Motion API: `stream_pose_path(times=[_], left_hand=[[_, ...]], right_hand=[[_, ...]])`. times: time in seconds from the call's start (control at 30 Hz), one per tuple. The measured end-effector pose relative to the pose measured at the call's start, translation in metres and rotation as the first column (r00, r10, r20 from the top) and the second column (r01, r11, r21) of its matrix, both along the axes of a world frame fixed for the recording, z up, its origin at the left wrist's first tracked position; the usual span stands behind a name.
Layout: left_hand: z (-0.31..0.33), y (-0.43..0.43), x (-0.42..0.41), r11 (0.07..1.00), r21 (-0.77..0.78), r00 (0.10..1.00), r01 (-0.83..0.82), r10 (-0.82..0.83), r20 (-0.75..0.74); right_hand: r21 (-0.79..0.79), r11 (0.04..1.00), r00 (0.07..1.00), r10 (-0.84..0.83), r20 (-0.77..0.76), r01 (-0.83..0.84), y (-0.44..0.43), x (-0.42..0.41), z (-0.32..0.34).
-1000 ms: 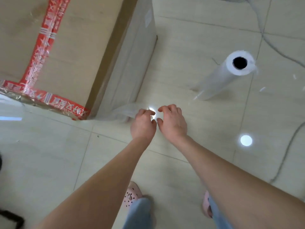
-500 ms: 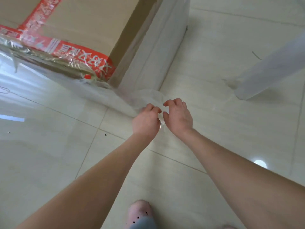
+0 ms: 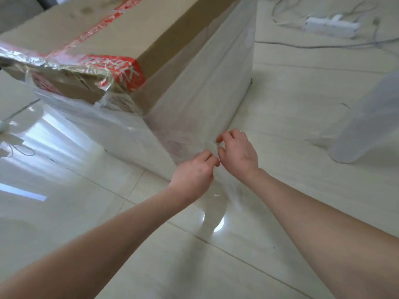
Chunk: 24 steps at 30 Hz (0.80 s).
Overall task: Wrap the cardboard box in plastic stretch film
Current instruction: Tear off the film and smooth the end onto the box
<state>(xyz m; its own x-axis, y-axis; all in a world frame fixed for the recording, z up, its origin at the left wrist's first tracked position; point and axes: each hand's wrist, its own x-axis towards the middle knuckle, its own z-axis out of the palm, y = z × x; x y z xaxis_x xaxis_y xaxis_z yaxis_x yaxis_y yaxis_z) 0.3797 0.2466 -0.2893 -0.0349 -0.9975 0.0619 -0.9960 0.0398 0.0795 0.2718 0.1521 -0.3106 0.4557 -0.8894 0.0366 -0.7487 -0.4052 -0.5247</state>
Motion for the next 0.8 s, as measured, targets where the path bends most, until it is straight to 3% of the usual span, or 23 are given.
stream_pose_path(times=[0.2,0.33,0.5,0.7,0.8], left_hand=[[0.036,0.028,0.006,0.98,-0.126,0.987,0.154,-0.147,0.065],[0.056,0.044,0.019,0.968,-0.099,0.952,0.232,-0.205,0.227],[0.071,0.05,0.037,0.95,-0.127,0.894,0.285,-0.216,0.392],[0.095,0.049,0.039,0.898,-0.064,0.675,0.436,-0.279,0.683],[0.11,0.036,0.035,0.88,-0.061,0.566,0.471,-0.248,0.786]], right_hand=[[0.018,1.0,0.997,0.019,0.079,-0.02,0.017,0.0,0.025],[-0.033,0.993,0.99,0.118,0.073,-0.116,0.036,0.01,0.036],[-0.091,0.992,0.989,0.099,0.106,-0.09,0.042,0.024,0.041],[-0.135,0.99,0.981,0.071,0.18,-0.047,0.043,0.039,0.057],[-0.137,0.988,0.987,0.092,0.133,-0.073,0.04,0.042,0.059]])
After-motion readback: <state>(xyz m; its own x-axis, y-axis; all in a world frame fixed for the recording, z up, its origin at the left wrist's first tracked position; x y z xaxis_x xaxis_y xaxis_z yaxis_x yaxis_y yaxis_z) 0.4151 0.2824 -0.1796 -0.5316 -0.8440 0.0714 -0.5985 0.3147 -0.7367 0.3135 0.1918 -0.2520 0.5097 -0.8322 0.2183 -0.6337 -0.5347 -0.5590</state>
